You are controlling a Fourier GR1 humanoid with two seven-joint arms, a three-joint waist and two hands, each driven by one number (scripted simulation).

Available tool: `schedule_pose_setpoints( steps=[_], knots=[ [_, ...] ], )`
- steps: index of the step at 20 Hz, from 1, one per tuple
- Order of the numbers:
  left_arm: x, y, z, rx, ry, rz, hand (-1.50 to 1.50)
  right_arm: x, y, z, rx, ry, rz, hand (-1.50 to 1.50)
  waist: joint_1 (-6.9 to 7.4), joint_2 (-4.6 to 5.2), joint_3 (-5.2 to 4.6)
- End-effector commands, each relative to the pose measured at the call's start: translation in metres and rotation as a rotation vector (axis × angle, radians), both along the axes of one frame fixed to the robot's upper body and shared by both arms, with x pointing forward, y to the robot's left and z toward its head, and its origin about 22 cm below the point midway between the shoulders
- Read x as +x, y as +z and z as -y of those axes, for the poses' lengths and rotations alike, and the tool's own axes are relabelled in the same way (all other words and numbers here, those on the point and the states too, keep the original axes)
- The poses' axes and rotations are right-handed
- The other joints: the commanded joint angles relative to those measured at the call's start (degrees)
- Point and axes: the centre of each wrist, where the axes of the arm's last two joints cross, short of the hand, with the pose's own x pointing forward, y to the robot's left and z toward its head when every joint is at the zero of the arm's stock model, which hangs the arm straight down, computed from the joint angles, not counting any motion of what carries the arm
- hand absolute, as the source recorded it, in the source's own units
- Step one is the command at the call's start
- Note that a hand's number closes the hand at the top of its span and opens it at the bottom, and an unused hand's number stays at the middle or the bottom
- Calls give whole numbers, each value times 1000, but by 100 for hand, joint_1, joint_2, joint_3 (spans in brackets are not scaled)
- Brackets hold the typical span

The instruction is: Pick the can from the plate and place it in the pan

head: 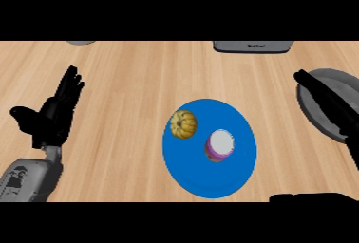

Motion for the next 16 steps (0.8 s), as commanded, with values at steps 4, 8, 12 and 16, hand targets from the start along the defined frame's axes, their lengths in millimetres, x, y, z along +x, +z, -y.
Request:
schedule_pose_setpoints(
  steps=[4, 8, 12, 16],
  knots=[
    [3, -1, -12, 3, 16, -17, 0, 12, 10, -37, -17, 15, -85, -150, -56, -12, 6],
    [7, 6, 1, 14, 25, 14, 0, 25, -17, -53, -52, -44, -165, -150, -65, -14, 6],
    [-5, -15, 1, -2, 14, -7, 0, 19, -25, -52, -40, -83, -179, -150, -108, -20, 8],
    [-6, -7, -9, -4, 34, 0, 0, 31, -29, -55, -74, -140, -201, -150, -93, -22, 8]
  ],
)
